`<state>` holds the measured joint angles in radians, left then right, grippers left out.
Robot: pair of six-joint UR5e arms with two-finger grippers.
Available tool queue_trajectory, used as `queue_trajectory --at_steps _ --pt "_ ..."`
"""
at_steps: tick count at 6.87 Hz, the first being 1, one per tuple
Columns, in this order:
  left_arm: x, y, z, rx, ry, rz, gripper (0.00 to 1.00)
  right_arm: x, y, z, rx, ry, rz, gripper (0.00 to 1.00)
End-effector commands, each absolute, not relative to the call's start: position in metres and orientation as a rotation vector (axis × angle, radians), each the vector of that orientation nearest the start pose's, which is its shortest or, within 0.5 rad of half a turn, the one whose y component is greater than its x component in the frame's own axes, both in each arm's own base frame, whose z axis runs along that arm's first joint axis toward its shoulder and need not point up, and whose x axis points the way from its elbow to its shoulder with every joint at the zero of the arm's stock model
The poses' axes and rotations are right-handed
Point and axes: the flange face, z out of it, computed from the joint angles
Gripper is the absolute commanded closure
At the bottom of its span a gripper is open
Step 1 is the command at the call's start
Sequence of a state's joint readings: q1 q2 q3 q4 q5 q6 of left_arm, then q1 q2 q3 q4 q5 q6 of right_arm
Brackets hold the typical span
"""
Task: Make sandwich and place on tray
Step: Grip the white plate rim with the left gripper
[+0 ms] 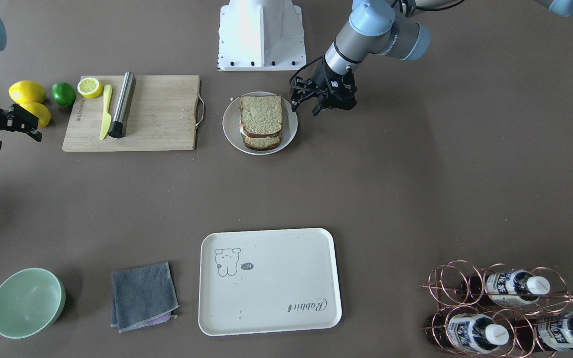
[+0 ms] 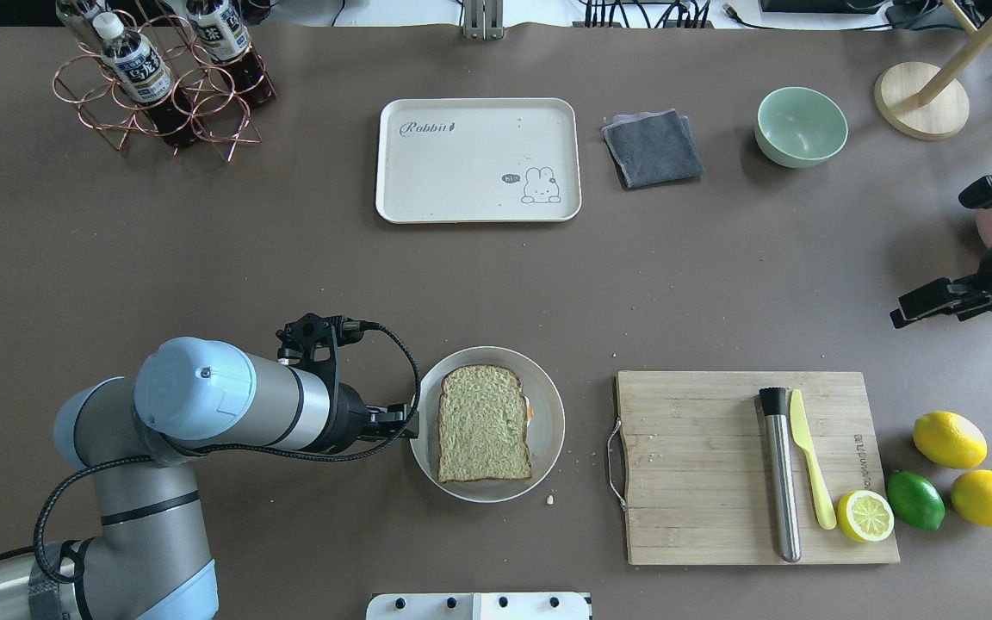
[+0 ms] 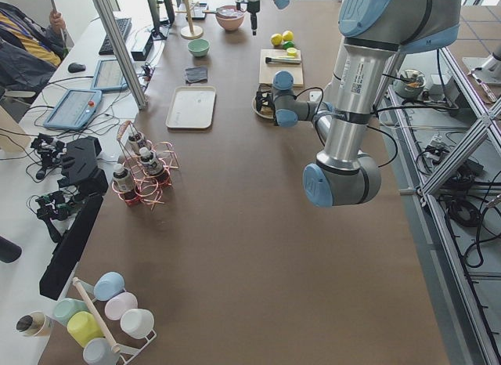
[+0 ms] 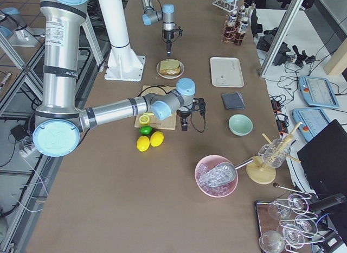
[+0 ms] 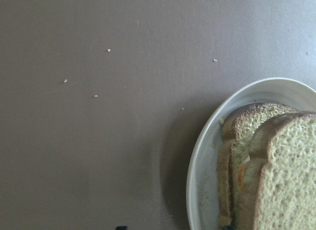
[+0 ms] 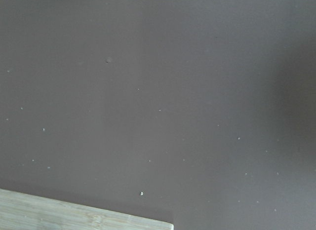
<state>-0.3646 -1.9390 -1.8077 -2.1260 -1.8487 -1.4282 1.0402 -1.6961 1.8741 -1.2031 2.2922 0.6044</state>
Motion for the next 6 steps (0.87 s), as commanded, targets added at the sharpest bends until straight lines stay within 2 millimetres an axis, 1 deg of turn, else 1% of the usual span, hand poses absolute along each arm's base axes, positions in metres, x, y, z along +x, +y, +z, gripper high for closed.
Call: queue_trajectory --at_steps 1,2,5,6 --pt "0.537 -0.315 0.281 0.047 1.172 -0.033 0.54 -0.149 -0.423 0.550 0.075 -0.847 -0.154 0.00" --pt "0.541 -0.317 0.281 0.047 1.168 -0.032 0.55 -0.148 -0.423 0.556 0.068 -0.842 -0.152 0.00" --pt "0.550 -0.320 0.278 0.048 1.166 -0.033 0.56 -0.148 -0.423 0.557 0.065 -0.841 -0.151 0.00" --pt "0.551 -0.322 0.282 0.056 1.159 -0.041 0.57 -0.148 -0.423 0.558 0.066 -0.839 -0.150 0.00"
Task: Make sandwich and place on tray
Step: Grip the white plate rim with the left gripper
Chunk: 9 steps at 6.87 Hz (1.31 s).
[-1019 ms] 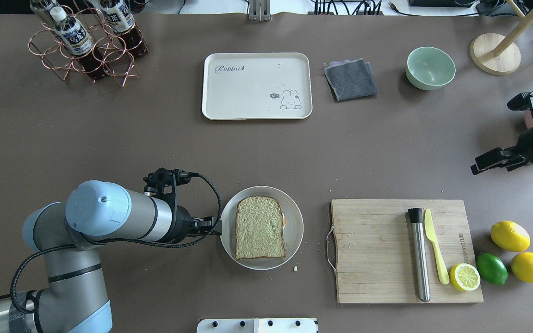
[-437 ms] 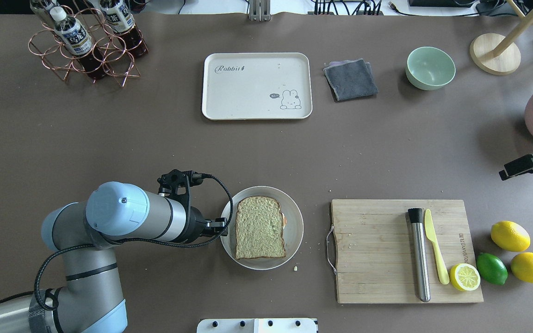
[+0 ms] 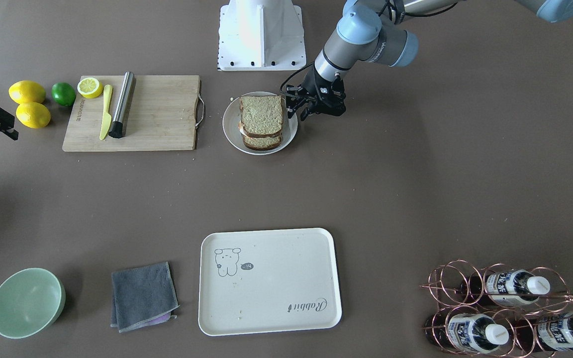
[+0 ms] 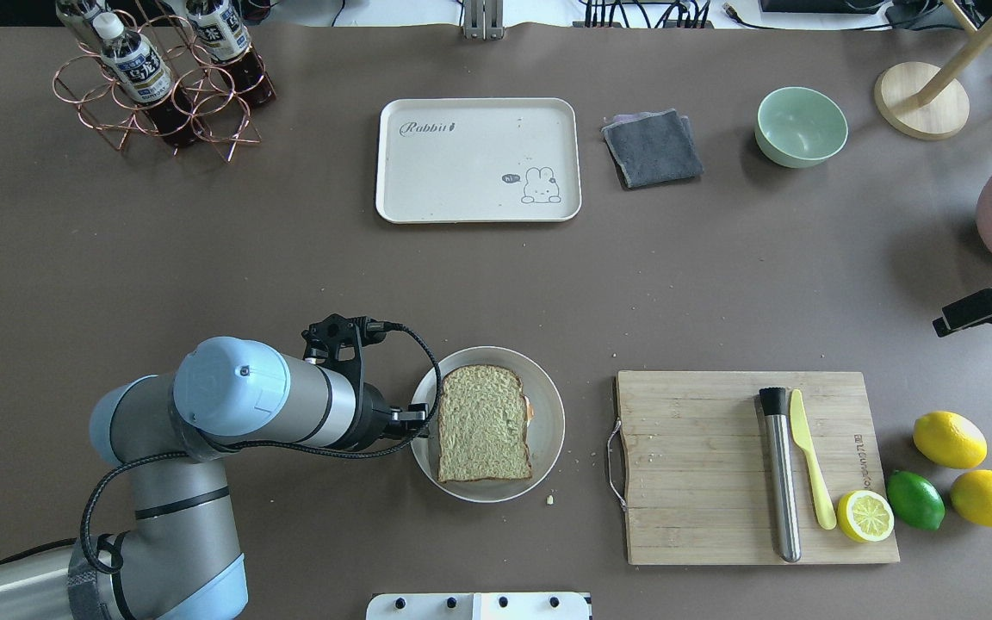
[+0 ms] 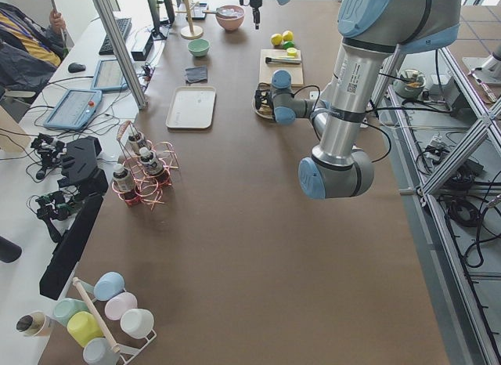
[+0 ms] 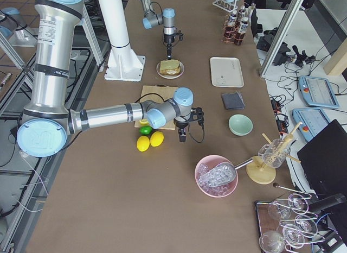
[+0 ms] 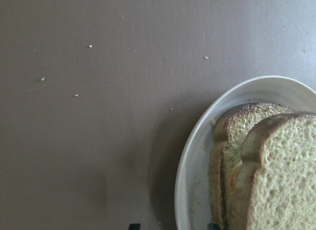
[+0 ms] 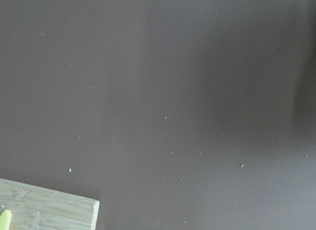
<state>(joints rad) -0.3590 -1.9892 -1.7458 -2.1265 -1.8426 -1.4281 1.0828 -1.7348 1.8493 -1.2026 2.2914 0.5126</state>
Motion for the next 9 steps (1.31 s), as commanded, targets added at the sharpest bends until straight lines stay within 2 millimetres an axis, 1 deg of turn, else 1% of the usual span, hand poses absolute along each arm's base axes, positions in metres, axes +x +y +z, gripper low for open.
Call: queue_trajectory --at_steps 1,3,4,5,6,7,9 --pt "0.5538 -0.3240 0.2790 0.070 1.159 -0.047 0.59 -0.1477 -0.4228 0.5582 0.065 -0.839 -0.150 0.00" --pt "0.5551 -0.3246 0.2801 0.071 1.156 -0.049 0.60 -0.1471 -0.4218 0.5595 0.064 -0.837 -0.149 0.00" --pt "0.5553 -0.3247 0.2818 0.070 1.153 -0.049 0.69 -0.1471 -0.4217 0.5596 0.062 -0.838 -0.148 0.00" --pt "0.5558 -0.3239 0.2818 0.068 1.153 -0.049 0.70 -0.1465 -0.4219 0.5596 0.063 -0.837 -0.147 0.00" --pt "0.5554 -0.3237 0.2811 0.069 1.155 -0.049 0.87 -0.1466 -0.4218 0.5595 0.062 -0.839 -0.147 0.00" --pt "0.5545 -0.3235 0.2807 0.070 1.156 -0.050 1.00 -0.1466 -0.4218 0.5595 0.062 -0.839 -0.147 0.00" --pt "0.5517 -0.3258 0.2805 0.097 1.157 -0.071 1.00 -0.1463 -0.4213 0.5602 0.061 -0.838 -0.147 0.00"
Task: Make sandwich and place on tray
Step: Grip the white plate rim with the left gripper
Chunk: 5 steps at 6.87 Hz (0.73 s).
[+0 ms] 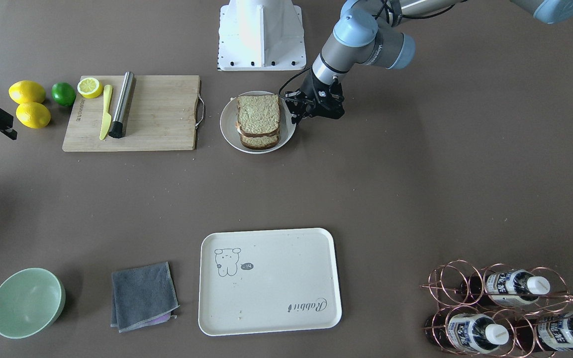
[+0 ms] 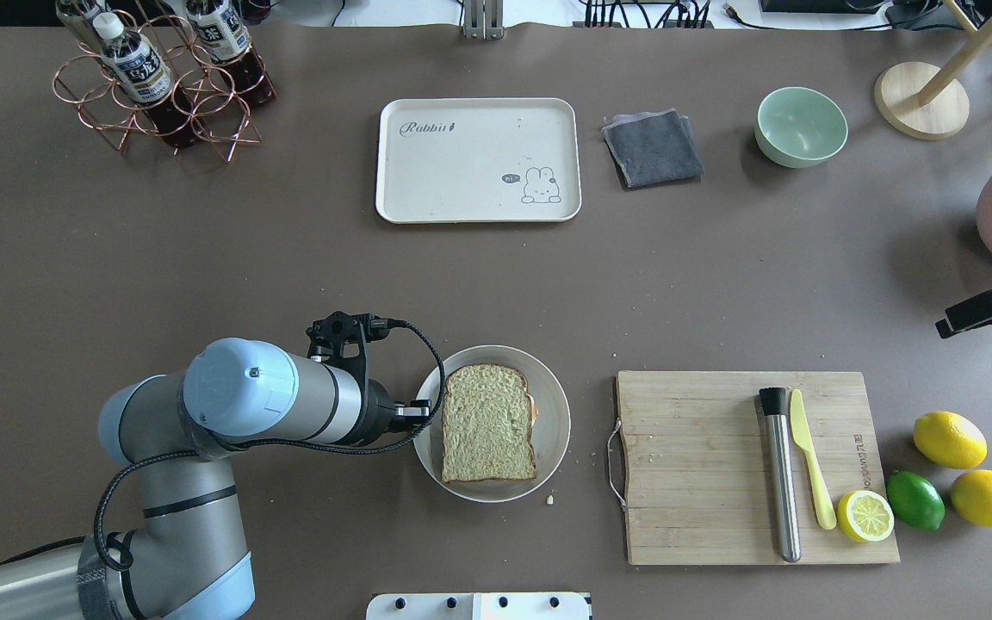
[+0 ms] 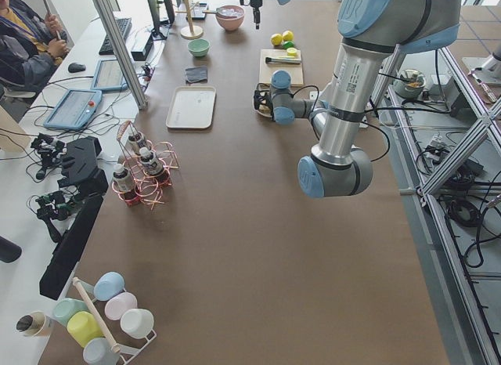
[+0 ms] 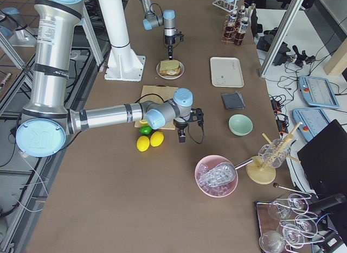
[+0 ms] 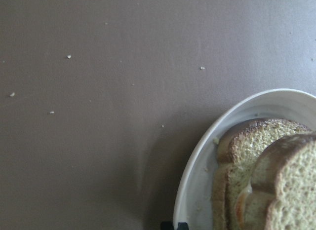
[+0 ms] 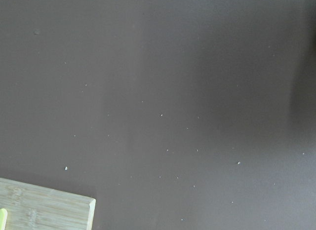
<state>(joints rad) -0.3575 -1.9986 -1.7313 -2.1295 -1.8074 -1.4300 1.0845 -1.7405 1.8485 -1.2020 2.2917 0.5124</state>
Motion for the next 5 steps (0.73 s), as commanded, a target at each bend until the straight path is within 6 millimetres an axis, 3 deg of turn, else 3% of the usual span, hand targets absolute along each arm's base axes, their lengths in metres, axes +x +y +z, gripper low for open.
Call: queue_trajectory --at_steps 1,3,4,5 --pt "0.552 -0.325 0.277 0.079 1.168 -0.090 1.00 -0.146 -0.421 0.560 0.061 -0.838 -0.147 0.00" --pt "0.546 -0.324 0.267 0.077 1.189 -0.093 1.00 -0.146 -0.421 0.561 0.059 -0.838 -0.145 0.00" --pt "0.539 -0.335 0.266 0.089 1.190 -0.110 1.00 -0.146 -0.421 0.562 0.057 -0.838 -0.146 0.00" --pt "0.526 -0.359 0.262 0.117 1.192 -0.144 1.00 -0.146 -0.421 0.562 0.057 -0.838 -0.146 0.00"
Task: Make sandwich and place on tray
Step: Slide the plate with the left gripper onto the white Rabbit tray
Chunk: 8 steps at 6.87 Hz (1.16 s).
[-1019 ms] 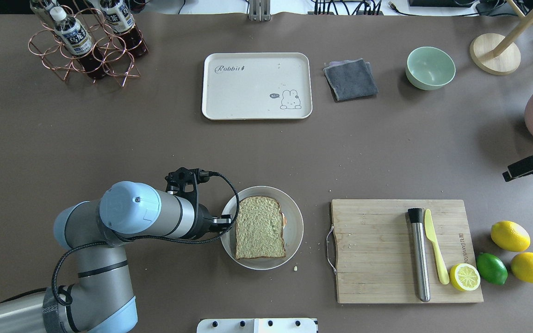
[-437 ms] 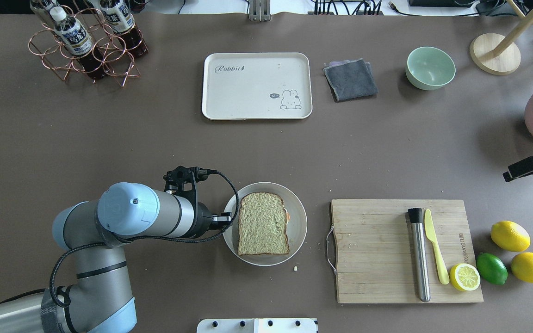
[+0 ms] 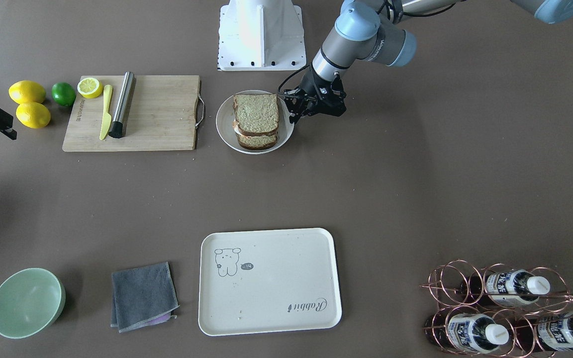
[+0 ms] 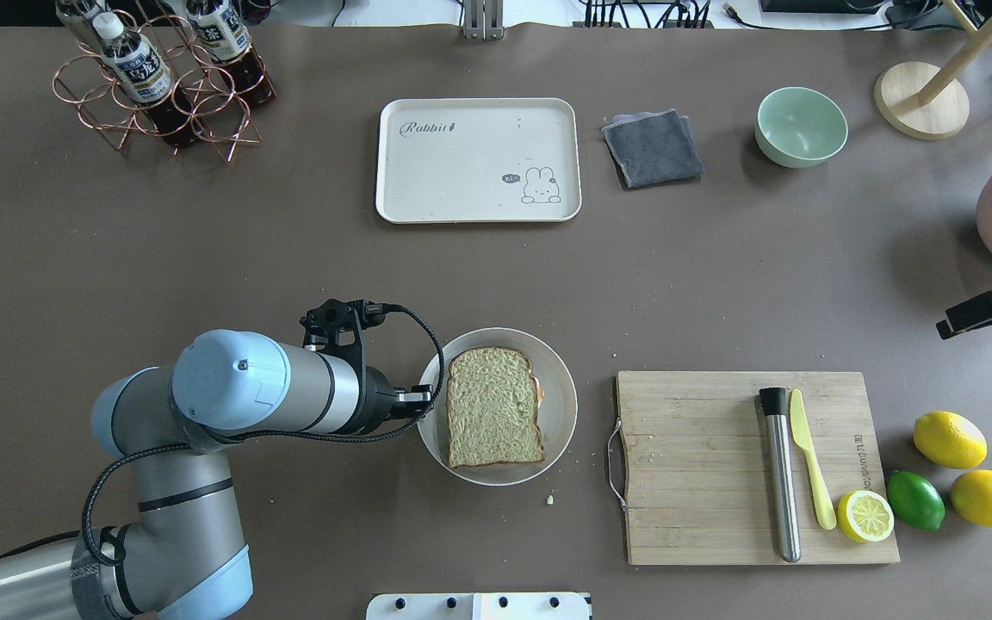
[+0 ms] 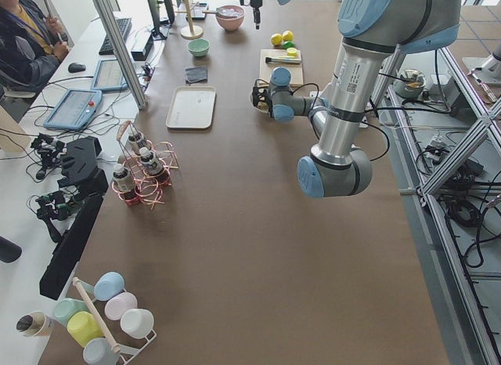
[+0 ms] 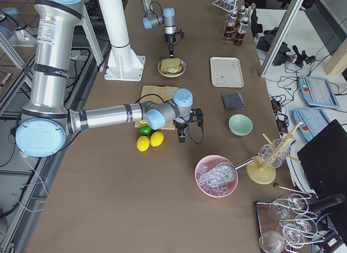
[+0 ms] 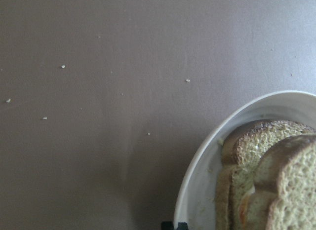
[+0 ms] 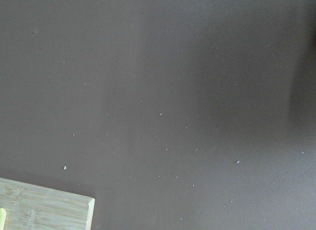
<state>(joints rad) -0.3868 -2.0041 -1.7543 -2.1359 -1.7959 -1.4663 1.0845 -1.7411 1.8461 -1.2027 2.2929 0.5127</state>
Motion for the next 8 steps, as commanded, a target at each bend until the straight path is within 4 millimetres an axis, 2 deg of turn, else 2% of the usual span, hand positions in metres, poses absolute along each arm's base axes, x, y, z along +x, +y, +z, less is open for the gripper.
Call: queue_trajectory --at_steps 1,2,4,6,7,8 --pt "0.507 -0.392 0.261 0.101 1.195 -0.157 1.00 -0.146 -0.421 0.562 0.057 -0.837 -0.144 0.00" --pt "0.498 -0.436 0.258 0.083 1.191 -0.163 1.00 -0.146 -0.421 0.562 0.057 -0.837 -0.144 0.00" --pt "0.500 -0.530 0.248 0.112 1.148 -0.172 1.00 -0.146 -0.421 0.562 0.059 -0.838 -0.145 0.00" --pt "0.494 -0.612 0.241 0.117 1.102 -0.178 1.00 -0.147 -0.422 0.561 0.059 -0.836 -0.144 0.00" --pt "0.496 -0.643 0.244 0.132 1.086 -0.173 1.00 -0.147 -0.422 0.561 0.059 -0.836 -0.144 0.00" --pt "0.508 -0.669 0.246 0.138 1.087 -0.174 1.00 -0.146 -0.422 0.561 0.061 -0.837 -0.142 0.00"
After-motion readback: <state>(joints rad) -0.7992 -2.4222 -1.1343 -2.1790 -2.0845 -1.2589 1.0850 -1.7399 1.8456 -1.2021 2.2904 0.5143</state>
